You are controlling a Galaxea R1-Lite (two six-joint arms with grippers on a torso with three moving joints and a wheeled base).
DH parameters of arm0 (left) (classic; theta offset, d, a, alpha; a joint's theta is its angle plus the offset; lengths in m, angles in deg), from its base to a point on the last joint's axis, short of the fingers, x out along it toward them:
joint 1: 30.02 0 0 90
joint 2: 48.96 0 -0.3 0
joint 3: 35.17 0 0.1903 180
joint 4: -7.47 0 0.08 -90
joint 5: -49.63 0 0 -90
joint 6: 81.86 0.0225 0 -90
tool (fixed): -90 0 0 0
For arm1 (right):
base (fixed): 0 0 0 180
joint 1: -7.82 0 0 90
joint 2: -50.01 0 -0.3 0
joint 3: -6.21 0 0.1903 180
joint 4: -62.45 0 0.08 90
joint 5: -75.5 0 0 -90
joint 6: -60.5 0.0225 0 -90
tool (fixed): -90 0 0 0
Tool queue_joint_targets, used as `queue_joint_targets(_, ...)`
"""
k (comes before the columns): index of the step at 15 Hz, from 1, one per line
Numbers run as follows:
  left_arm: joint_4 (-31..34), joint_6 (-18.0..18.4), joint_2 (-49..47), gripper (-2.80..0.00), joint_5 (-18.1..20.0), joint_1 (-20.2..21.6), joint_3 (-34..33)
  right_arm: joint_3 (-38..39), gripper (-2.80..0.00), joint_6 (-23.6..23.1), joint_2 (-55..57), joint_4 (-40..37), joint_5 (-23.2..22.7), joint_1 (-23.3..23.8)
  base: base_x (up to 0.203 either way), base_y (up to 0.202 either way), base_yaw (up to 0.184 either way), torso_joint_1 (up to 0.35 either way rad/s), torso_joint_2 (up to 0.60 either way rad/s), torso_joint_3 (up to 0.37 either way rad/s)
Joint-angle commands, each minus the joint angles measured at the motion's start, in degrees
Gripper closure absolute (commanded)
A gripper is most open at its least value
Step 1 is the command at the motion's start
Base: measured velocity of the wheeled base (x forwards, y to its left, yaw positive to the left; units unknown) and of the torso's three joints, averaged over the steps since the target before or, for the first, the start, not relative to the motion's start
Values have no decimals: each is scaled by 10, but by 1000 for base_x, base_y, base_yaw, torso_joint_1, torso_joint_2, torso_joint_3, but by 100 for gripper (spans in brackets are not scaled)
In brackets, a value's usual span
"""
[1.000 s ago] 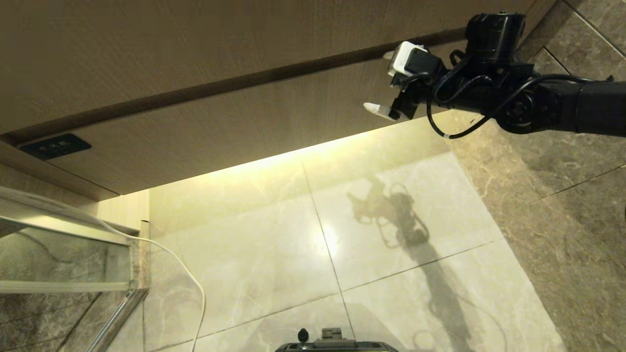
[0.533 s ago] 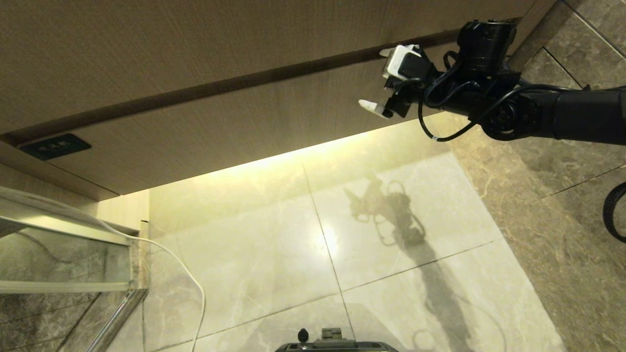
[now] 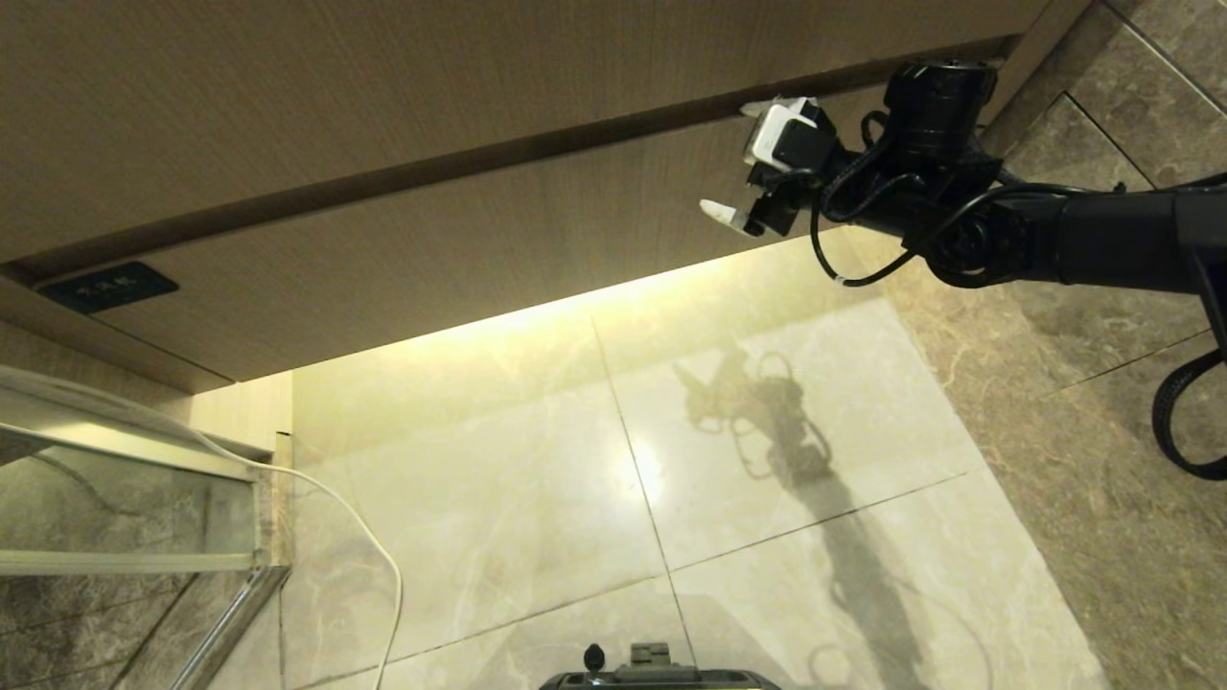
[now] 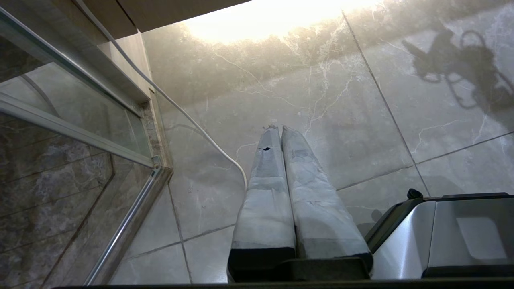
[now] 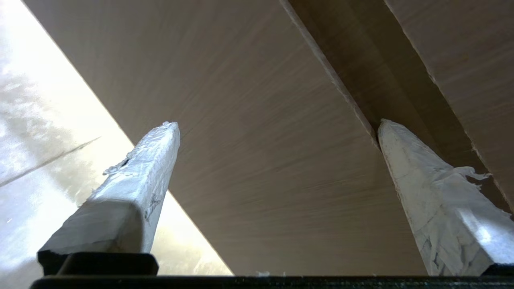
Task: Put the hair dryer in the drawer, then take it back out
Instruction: Pull open the drawer
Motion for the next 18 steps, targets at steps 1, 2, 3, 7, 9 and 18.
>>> queue_joint_targets(1,0,0,0,0,0,0,-1,0,-280,-1,6,-3,1,5,0,0,0,0,0,0)
queue_joint_targets(2,0,0,0,0,0,0,-1,1,-280,-1,7,-13,1,7,0,0,0,0,0,0)
queue_joint_targets(3,0,0,0,0,0,0,-1,0,-280,0,6,-33,1,10,0,0,0,0,0,0)
queue_joint_targets(7,0,0,0,0,0,0,-1,1,-280,0,-16,-134,4,24,0,0,0,0,0,0)
queue_joint_targets(9,0,0,0,0,0,0,0,2,-280,0,-30,-180,6,27,0,0,0,0,0,0)
queue_joint_targets(18,0,0,0,0,0,0,-1,25,-280,-5,-106,-230,6,23,0,0,0,0,0,0)
